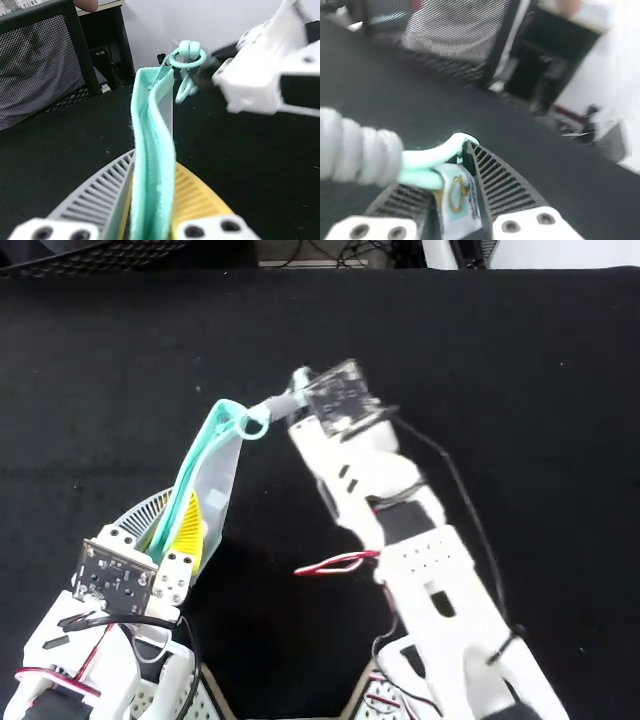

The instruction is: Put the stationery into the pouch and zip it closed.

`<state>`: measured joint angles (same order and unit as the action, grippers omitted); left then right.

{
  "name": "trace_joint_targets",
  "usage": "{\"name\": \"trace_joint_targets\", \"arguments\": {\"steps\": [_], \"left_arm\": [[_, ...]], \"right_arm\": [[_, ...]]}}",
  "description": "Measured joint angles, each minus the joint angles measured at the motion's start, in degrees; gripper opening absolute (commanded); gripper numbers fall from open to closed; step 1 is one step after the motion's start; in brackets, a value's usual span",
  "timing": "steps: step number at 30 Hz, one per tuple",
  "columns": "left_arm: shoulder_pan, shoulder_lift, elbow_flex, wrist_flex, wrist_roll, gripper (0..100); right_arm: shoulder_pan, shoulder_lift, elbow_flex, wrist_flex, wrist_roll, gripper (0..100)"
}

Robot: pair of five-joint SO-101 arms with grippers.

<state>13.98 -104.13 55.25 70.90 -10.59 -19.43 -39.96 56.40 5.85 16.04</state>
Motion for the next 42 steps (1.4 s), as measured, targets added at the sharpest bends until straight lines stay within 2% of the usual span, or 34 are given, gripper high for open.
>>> {"name": "trace_joint_targets", "arguments": {"steps": [5, 12, 22, 31, 42], "left_arm": [[0.00, 0.00, 0.00, 0.00, 0.00, 3], [0.35, 0.18, 0.00, 0.00, 0.00, 3], [0.44, 0.26, 0.09, 0.00, 0.00, 3], [0.44, 0.26, 0.09, -0.09, 0.00, 3], [0.53, 0.35, 0.09, -0.35, 0.00, 3]], "right_arm": [[4.48, 0.00, 0.00, -0.09, 4.84, 1.2], [9.23, 7.12, -6.59, -0.09, 6.86, 1.2], [10.11, 16.88, -13.80, -1.49, 8.79, 1.2], [15.03, 28.31, -18.99, -5.71, 9.14, 1.2], [16.53, 29.98, -20.04, -6.07, 11.25, 1.2]]}}
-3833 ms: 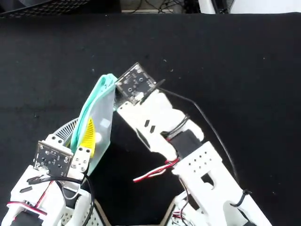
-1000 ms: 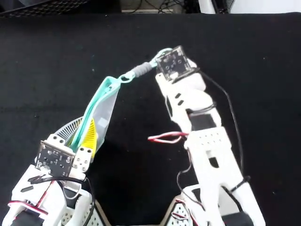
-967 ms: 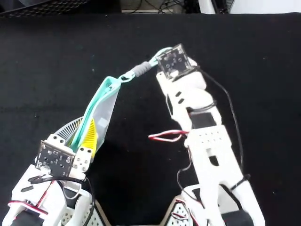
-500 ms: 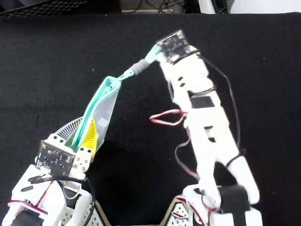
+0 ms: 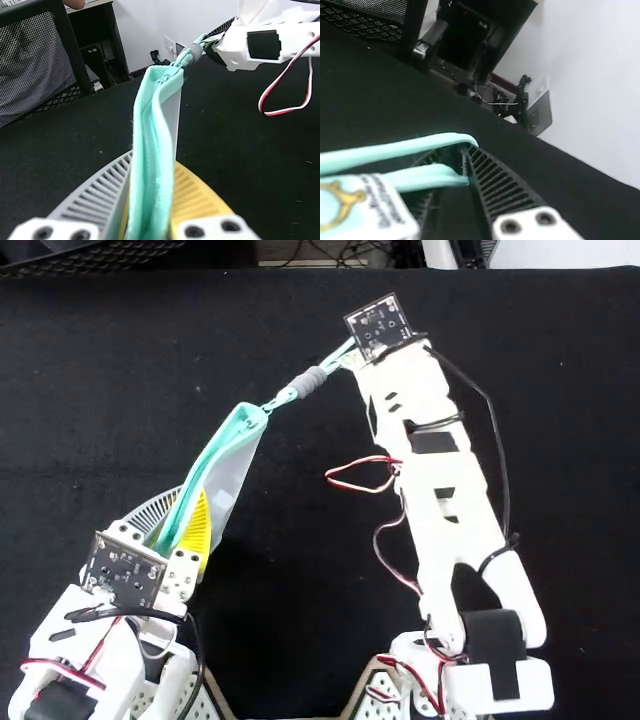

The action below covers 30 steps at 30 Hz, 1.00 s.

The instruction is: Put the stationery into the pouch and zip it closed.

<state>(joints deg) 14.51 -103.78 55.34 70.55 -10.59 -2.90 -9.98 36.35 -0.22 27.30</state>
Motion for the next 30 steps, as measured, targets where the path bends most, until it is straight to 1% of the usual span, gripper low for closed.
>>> {"name": "trace_joint_targets", "arguments": {"steps": [9, 19, 21, 25, 27, 30], "left_arm": [[0.00, 0.26, 0.09, 0.26, 0.00, 3], [0.00, 0.26, 0.09, 0.26, 0.00, 3], [0.00, 0.26, 0.09, 0.26, 0.00, 3], [0.00, 0.26, 0.09, 0.26, 0.00, 3], [0.00, 0.18, 0.09, 0.35, 0.00, 3], [-0.09, 0.09, 0.09, 0.35, 0.00, 3]], "right_arm": [[4.31, 8.97, -6.86, -0.97, 0.62, 1.2], [4.66, 10.37, -7.56, -0.97, 0.62, 1.5], [4.66, 10.11, -7.56, 0.35, 0.62, 1.5], [4.75, 6.07, -7.56, 6.95, 0.62, 1.6], [4.84, 2.73, -7.56, 10.99, 0.62, 4.6], [2.99, -3.96, -5.54, 17.67, 0.62, 17.1]]}}
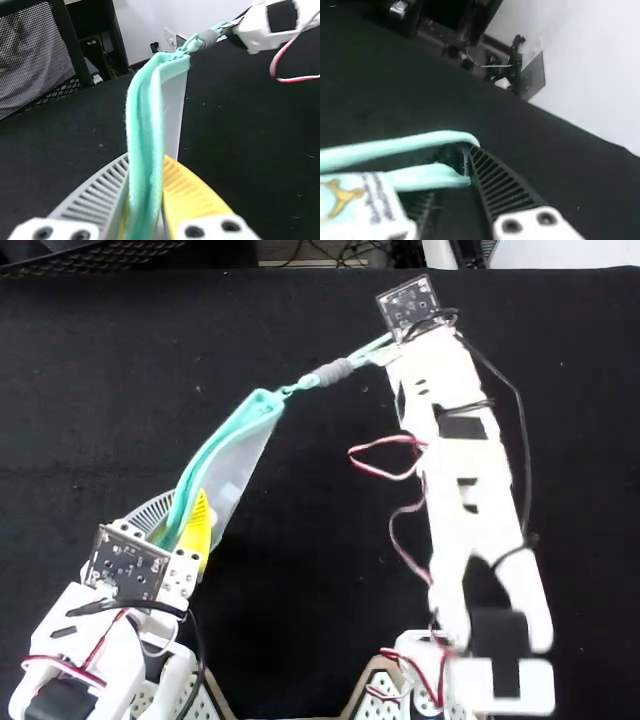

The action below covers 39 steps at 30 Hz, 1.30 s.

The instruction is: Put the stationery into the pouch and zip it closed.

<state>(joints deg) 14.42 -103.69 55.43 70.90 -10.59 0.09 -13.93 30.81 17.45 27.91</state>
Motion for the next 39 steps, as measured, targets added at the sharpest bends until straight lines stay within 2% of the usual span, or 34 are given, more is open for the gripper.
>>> {"name": "trace_joint_targets", "arguments": {"steps": [3, 8, 17, 21, 27, 31, 32, 39], "left_arm": [[-0.18, 0.00, 0.00, 0.00, 0.00, 3], [-0.26, 0.00, 0.00, 0.00, 0.00, 3], [-0.26, 0.00, 0.00, 0.00, 0.00, 3], [-0.35, 0.00, 0.00, 0.00, 0.00, 3], [-0.35, 0.00, 0.00, 0.00, 0.00, 3], [-0.35, 0.00, 0.00, 0.00, 0.00, 3], [-0.97, 0.00, 0.00, 0.00, 0.00, 3], [-14.33, 0.09, 0.00, -1.76, 0.26, 3]], "right_arm": [[-4.40, -8.26, 2.46, 6.51, 0.00, 25.5], [-12.13, -22.68, 6.42, 15.03, 0.00, 19.4], [-25.32, -47.56, 17.41, 34.46, -0.09, 19.5], [-27.96, -56.70, 25.85, 36.84, -0.09, 19.5], [-25.67, -68.40, 35.96, 37.19, -0.09, 17.7], [-18.02, -74.90, 41.76, 37.19, -0.09, 0.5], [-16.26, -76.40, 43.25, 37.10, -0.35, 2.5], [-5.54, -85.63, 56.88, 26.64, -10.90, 1.2]]}}
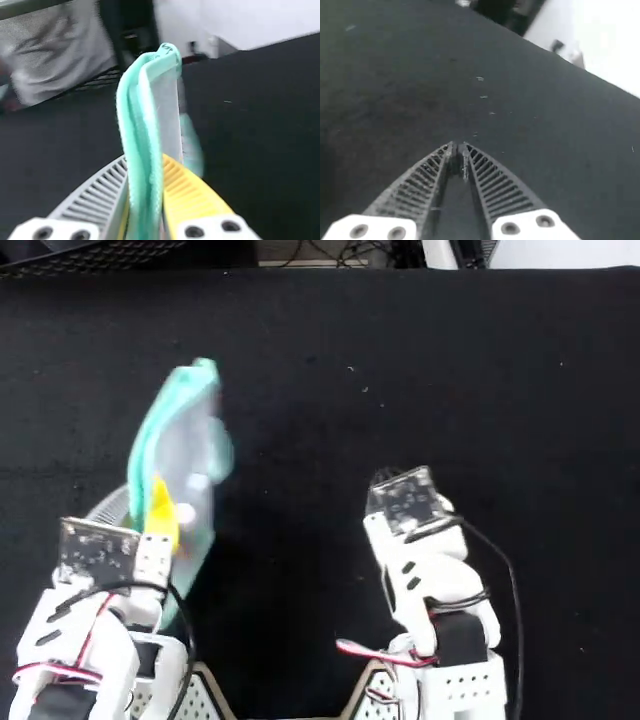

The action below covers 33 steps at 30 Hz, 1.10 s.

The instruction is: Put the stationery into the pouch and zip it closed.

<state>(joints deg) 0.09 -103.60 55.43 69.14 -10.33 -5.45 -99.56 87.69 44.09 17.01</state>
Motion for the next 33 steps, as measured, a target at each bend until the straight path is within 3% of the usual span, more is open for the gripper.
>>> {"name": "trace_joint_targets", "arguments": {"steps": [4, 8, 13, 24, 33], "left_arm": [[-9.49, 0.00, 0.00, -3.78, -0.18, 3], [-13.80, 1.14, 0.00, -6.24, -0.18, 3], [-14.59, 11.52, -2.55, -7.82, 0.00, 3], [-14.68, 51.60, -25.58, -7.91, -0.53, 3], [-14.68, 71.56, -37.10, -12.31, -13.54, 3]], "right_arm": [[4.22, -3.43, 5.27, -3.87, -3.34, 1.2], [5.19, -3.87, 8.70, -4.48, -4.92, 1.2], [5.19, -3.87, 9.05, -4.48, -5.10, 1.2], [5.19, -3.87, 9.05, -1.41, -5.10, 1.2], [5.19, -3.87, 9.05, 0.00, -5.10, 1.2]]}}
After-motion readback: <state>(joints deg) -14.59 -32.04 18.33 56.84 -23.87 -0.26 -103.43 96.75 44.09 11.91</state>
